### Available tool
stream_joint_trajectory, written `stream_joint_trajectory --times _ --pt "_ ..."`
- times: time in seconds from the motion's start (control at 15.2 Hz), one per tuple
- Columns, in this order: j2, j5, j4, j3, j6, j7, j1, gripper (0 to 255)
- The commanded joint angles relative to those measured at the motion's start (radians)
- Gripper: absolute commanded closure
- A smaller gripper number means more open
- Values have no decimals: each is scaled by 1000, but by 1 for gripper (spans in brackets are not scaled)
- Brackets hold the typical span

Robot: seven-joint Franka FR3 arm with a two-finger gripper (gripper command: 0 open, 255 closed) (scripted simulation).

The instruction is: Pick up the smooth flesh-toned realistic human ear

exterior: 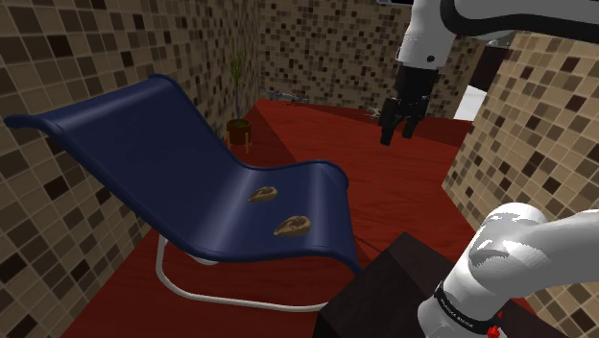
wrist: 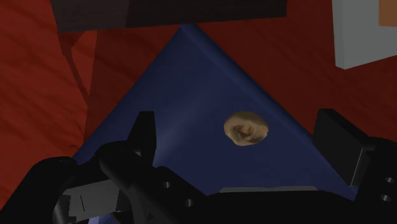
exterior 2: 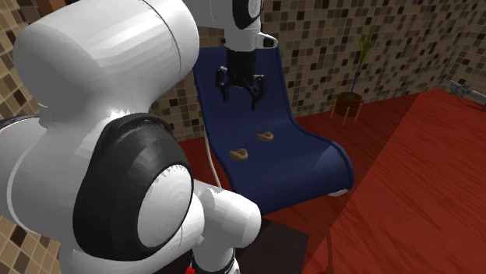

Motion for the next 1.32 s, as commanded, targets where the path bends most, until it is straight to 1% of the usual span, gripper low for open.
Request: stream_joint_trajectory --times 0.0,0.33,0.66,0.99,1.25 --pt "0 0 0 0 0 0 0 0" --pt "5 43 -168 -59 212 -73 8 0" --pt "66 101 -297 -117 435 -162 25 0" --pt "190 191 -378 -179 664 -280 68 0" --pt "332 307 -401 -242 838 -411 133 0"
